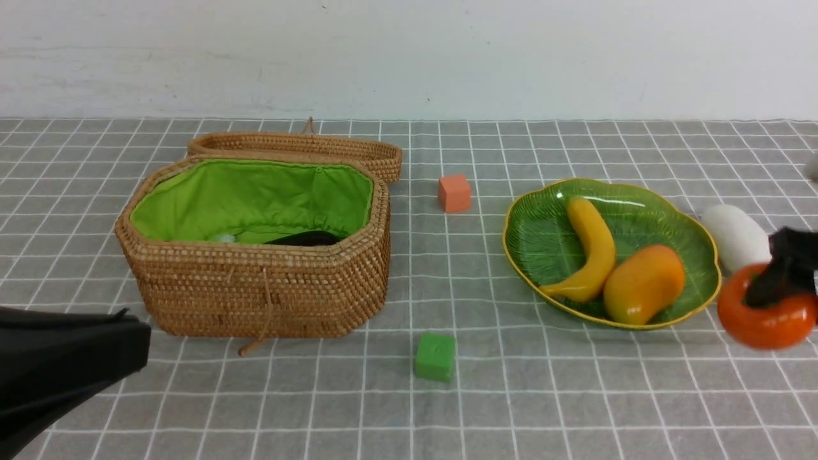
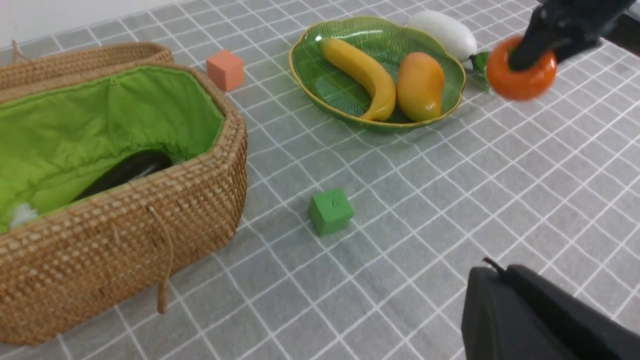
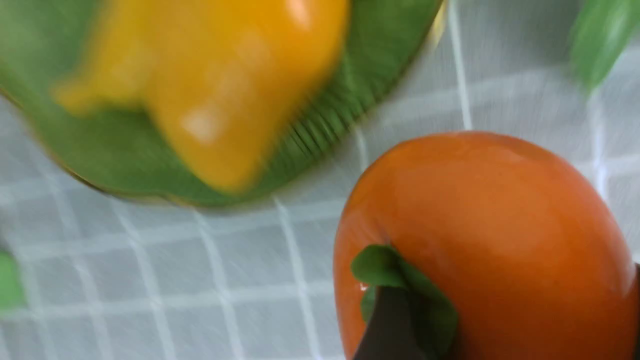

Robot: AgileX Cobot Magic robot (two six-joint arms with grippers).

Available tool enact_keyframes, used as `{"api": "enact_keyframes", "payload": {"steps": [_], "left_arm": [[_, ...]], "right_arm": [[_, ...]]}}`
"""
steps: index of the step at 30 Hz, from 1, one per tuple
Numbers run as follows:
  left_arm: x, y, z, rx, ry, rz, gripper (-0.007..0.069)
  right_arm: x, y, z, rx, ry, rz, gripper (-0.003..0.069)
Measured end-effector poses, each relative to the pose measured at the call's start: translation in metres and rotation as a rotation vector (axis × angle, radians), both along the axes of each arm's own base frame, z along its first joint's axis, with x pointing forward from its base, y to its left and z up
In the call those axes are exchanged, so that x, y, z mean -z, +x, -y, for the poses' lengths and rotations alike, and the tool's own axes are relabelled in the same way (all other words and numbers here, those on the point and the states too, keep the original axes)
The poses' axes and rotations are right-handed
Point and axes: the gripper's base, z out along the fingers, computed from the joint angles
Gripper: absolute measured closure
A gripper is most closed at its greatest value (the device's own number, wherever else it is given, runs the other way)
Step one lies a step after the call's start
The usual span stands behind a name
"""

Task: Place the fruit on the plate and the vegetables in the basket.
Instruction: Grab a tomato with your right arm and place it on the plate on the right, then take a daikon with your right arm and place it on the basket on the left.

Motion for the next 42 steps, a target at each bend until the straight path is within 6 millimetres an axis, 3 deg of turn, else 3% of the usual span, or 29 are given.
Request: {"api": "enact_keyframes", "payload": {"steps": [3, 5, 6, 12, 15, 16, 17, 20, 23, 26, 29, 30, 35, 42], "left_arm": [[-0.002, 0.000, 0.000, 0.001, -0.013, 0.014, 0.0624], [-0.002, 0.001, 0.001, 0.001, -0.016, 0.018, 0.0623], [-0.002, 0.001, 0.001, 0.001, -0.017, 0.018, 0.0622], [-0.002, 0.001, 0.001, 0.001, -0.019, 0.021, 0.0621], [-0.002, 0.001, 0.001, 0.001, -0.019, 0.021, 0.0621], [-0.002, 0.001, 0.001, 0.001, -0.019, 0.021, 0.0621], [-0.002, 0.001, 0.001, 0.002, -0.020, 0.020, 0.0621], [-0.003, 0.001, 0.001, 0.002, -0.025, 0.024, 0.0621], [-0.004, 0.001, 0.001, 0.003, -0.032, 0.031, 0.0621], [-0.006, 0.001, 0.002, 0.004, -0.046, 0.046, 0.0620], [-0.006, 0.001, 0.002, 0.004, -0.052, 0.052, 0.0620], [-0.006, 0.001, 0.002, 0.004, -0.053, 0.053, 0.0620], [-0.006, 0.001, 0.002, 0.005, -0.055, 0.051, 0.0620], [-0.005, 0.001, 0.002, 0.006, -0.048, 0.038, 0.0620]], "right_arm": [[-0.018, 0.024, -0.021, -0.006, -0.015, 0.168, 0.0159], [-0.015, 0.040, -0.033, -0.009, -0.023, 0.221, 0.0159], [-0.005, 0.059, -0.039, -0.002, -0.036, 0.258, 0.0159], [0.047, 0.108, -0.057, -0.019, -0.070, 0.263, 0.0159], [0.056, 0.115, -0.058, -0.021, -0.071, 0.253, 0.0137], [0.055, 0.116, -0.058, -0.026, -0.075, 0.257, 0.0076], [0.054, 0.116, -0.058, -0.027, -0.077, 0.260, 0.0068], [0.032, 0.112, -0.056, -0.063, -0.124, 0.303, -0.0015], [0.010, 0.103, -0.055, -0.109, -0.183, 0.333, -0.0015], [-0.022, 0.086, -0.040, -0.135, -0.284, 0.351, 0.0013], [-0.030, 0.080, -0.021, -0.117, -0.345, 0.334, 0.0042], [-0.029, 0.078, -0.005, -0.090, -0.372, 0.306, 0.0060], [0.005, 0.086, 0.041, 0.006, -0.330, 0.195, 0.0073], [0.052, 0.116, 0.057, 0.038, -0.235, 0.139, 0.0052]]}}
